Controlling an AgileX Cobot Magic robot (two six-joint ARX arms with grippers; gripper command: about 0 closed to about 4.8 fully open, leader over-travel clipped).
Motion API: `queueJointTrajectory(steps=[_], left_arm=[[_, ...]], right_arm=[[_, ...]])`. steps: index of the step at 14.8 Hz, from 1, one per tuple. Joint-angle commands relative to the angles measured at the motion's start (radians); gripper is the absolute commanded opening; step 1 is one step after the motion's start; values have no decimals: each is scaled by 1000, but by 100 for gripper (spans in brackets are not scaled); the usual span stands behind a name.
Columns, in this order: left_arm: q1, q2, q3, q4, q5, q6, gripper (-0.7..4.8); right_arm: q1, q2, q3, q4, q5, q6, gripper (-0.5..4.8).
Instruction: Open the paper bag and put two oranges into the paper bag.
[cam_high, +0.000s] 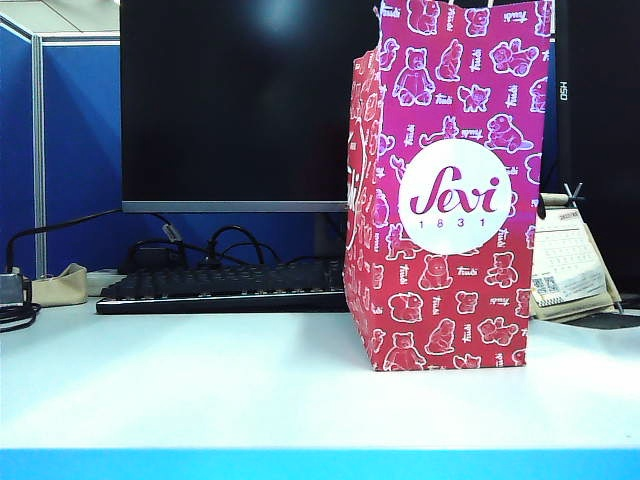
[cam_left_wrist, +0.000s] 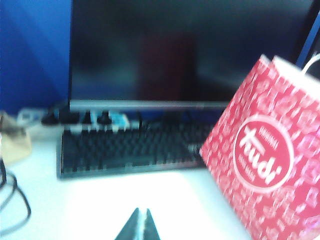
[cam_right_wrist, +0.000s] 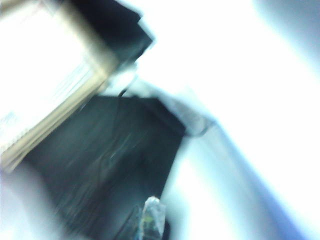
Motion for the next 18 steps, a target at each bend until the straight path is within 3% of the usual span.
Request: queueJointTrajectory(steps=[1,4,8,10,12,14,16,18], left_arm=[[1,-13,-58,10,3,1,-5],[0,-89,-138,9,3,1,-5],[2,-97,-224,14,2,1,-5],[2,-97,-341,18,3,2,-5],[8,-97,-361,155,-7,4,-5],[76,-97,-361,167,41,5,-5],[229,-97,-361,166,74,5,-5],[307,-97,-362,166,41,5,-5]], right_arm=[[226,2,-1,-6,-49,8,-5],[397,2,-1,-28,-48,7,-5],[480,-6,-1,-33,-48,7,-5],[485,-53,-1,-60,-32,6,-5],[479,-180,-1,-83,-41,6,-5],[433,-356,-1,-90,-56,6,-5],[349,-399,-1,24,-61,6,-5],[302,-402,-1,52,-66,6,-5]])
